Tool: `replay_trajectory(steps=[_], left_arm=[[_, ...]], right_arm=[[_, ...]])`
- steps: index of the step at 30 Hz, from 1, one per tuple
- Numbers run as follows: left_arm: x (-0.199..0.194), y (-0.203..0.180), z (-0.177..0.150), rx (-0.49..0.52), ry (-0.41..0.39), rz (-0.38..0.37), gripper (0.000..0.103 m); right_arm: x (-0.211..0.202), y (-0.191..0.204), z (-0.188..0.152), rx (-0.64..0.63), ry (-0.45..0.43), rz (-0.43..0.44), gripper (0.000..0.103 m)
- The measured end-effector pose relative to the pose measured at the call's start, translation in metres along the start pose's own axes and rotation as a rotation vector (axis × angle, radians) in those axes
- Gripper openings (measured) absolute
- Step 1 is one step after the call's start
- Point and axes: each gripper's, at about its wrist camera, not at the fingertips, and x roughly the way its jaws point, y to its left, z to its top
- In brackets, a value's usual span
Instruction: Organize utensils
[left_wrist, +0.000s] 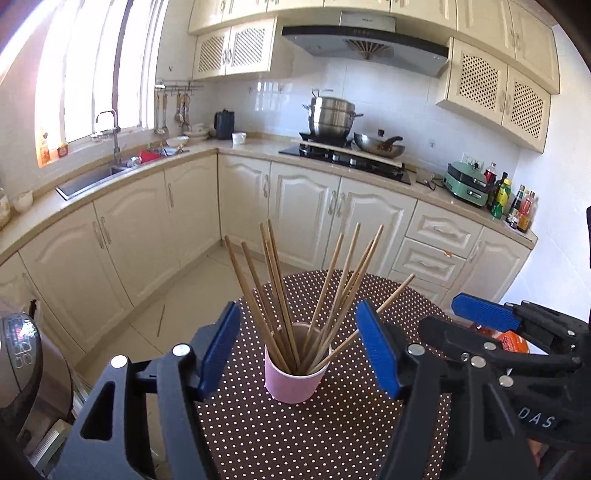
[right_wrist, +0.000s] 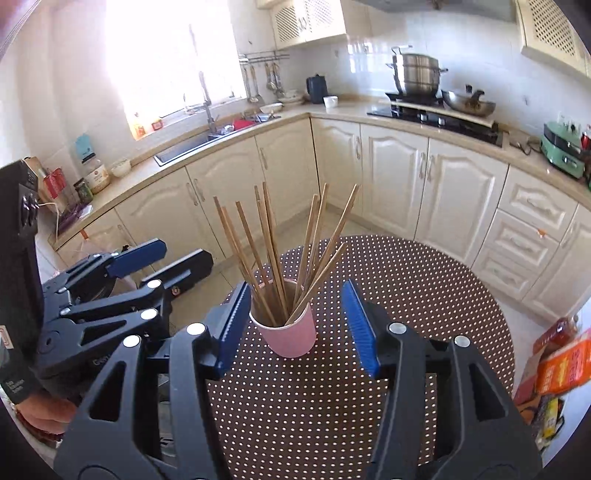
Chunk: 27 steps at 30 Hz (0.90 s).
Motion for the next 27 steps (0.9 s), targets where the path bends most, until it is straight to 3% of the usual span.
replay_trajectory(steps=[8,27], left_arm=[[-0.039,-0.022,0.002,0.009,-0.094,0.032,0.066],[-0.062,-0.038,0.006,0.029,-0.179,0.032,0.067]], right_arm=[[-0.034,-0.005,-0.008,-0.039,-0.079,-0.024,0.068],[-0.064,-0.014,-0.012,-0.033,-0.15,-0.082,0.077]])
